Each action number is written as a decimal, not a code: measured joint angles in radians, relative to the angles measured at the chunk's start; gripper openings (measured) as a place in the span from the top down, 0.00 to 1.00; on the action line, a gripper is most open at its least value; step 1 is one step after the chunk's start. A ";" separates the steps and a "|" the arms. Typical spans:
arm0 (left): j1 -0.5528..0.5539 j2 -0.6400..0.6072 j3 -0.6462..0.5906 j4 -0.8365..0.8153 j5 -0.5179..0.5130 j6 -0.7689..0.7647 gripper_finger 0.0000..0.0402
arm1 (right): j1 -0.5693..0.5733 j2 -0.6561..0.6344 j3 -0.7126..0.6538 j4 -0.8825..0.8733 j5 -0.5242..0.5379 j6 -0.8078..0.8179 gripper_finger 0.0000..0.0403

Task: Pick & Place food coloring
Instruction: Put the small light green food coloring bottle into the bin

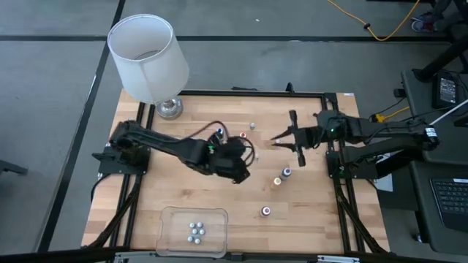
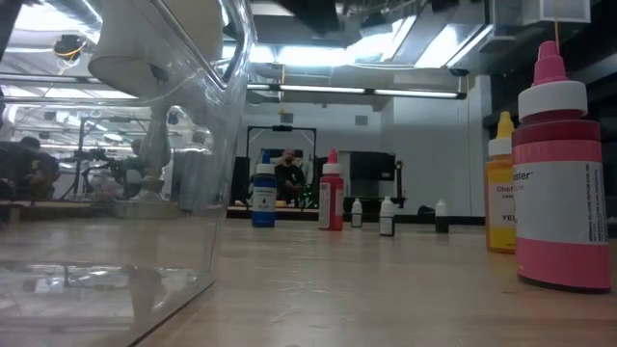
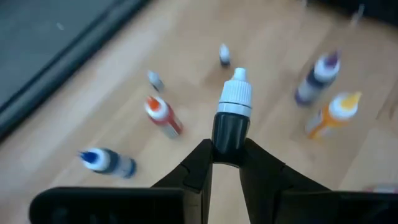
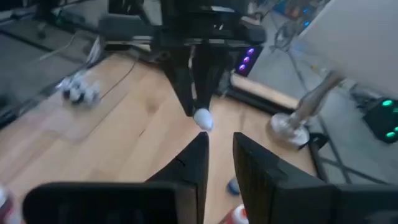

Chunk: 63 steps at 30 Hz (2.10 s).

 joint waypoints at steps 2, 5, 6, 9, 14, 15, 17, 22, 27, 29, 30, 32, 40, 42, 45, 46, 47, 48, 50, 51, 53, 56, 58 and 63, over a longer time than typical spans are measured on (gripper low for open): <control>-0.012 -0.030 0.000 -0.003 -0.043 -0.004 0.85 | -0.005 0.025 0.050 -0.004 0.000 0.010 0.76; -0.024 -0.051 0.001 -0.003 -0.079 0.003 0.85 | -0.007 0.077 0.109 -0.008 -0.023 0.075 0.64; -0.026 -0.054 0.001 -0.003 -0.087 0.007 0.85 | -0.007 0.097 0.126 -0.007 -0.023 0.096 0.59; -0.034 -0.058 0.001 -0.003 -0.112 0.028 0.85 | -0.006 0.153 0.163 0.000 -0.054 0.124 0.45; -0.047 -0.058 0.001 -0.001 -0.112 0.047 0.85 | -0.006 0.244 0.199 0.015 -0.077 0.157 0.30; -0.049 -0.058 0.001 0.000 -0.114 0.047 0.85 | -0.006 0.257 0.199 0.013 -0.077 0.158 0.29; -0.055 -0.058 0.001 0.000 -0.130 0.052 0.85 | -0.006 0.280 0.200 0.016 -0.078 0.157 0.29; -0.075 -0.058 0.001 0.006 -0.134 0.089 0.85 | -0.006 0.323 0.200 0.068 -0.079 0.200 0.31; -0.080 -0.058 0.001 0.008 -0.135 0.109 0.85 | -0.006 0.343 0.201 0.135 -0.105 0.236 0.33; -0.083 -0.058 0.002 0.008 -0.135 0.117 0.85 | -0.006 0.344 0.201 0.139 -0.106 0.259 0.34; -0.085 -0.058 0.002 0.008 -0.135 0.118 0.85 | -0.006 0.344 0.201 0.140 -0.107 0.263 0.34; -0.085 -0.058 0.002 0.013 -0.135 0.119 0.85 | -0.006 0.344 0.201 0.138 -0.107 0.271 0.35; -0.085 -0.059 0.002 0.077 -0.154 0.179 0.85 | 0.004 0.349 0.201 0.132 -0.156 0.294 0.40; -0.081 -0.059 0.002 0.092 -0.154 0.195 0.85 | 0.010 0.349 0.201 0.131 -0.156 0.295 0.42; -0.078 -0.059 0.002 0.114 -0.154 0.213 0.85 | 0.016 0.349 0.201 0.131 -0.156 0.294 0.44; -0.078 -0.059 0.002 0.118 -0.154 0.216 0.85 | 0.016 0.349 0.201 0.131 -0.157 0.294 0.45; -0.078 -0.059 0.002 0.118 -0.154 0.216 0.85 | 0.016 0.349 0.201 0.132 -0.157 0.296 0.46; -0.078 -0.059 0.002 0.118 -0.154 0.216 0.85 | 0.016 0.349 0.201 0.132 -0.157 0.302 0.47; -0.078 -0.059 0.002 0.118 -0.153 0.216 0.85 | 0.016 0.349 0.201 0.130 -0.157 0.313 0.50; -0.078 -0.059 0.002 0.118 -0.153 0.216 0.85 | 0.016 0.349 0.201 0.128 -0.157 0.313 0.51; -0.079 -0.059 0.002 0.117 -0.152 0.216 0.85 | 0.016 0.349 0.201 0.125 -0.158 0.313 0.55; -0.078 -0.059 0.002 0.116 -0.152 0.216 0.85 | 0.016 0.349 0.201 0.123 -0.179 0.315 0.60; -0.079 -0.059 0.002 0.117 -0.151 0.215 0.85 | 0.016 0.349 0.201 0.123 -0.182 0.314 0.64; -0.079 -0.059 0.002 0.117 -0.138 0.215 0.85 | 0.015 0.349 0.201 0.122 -0.182 0.314 0.75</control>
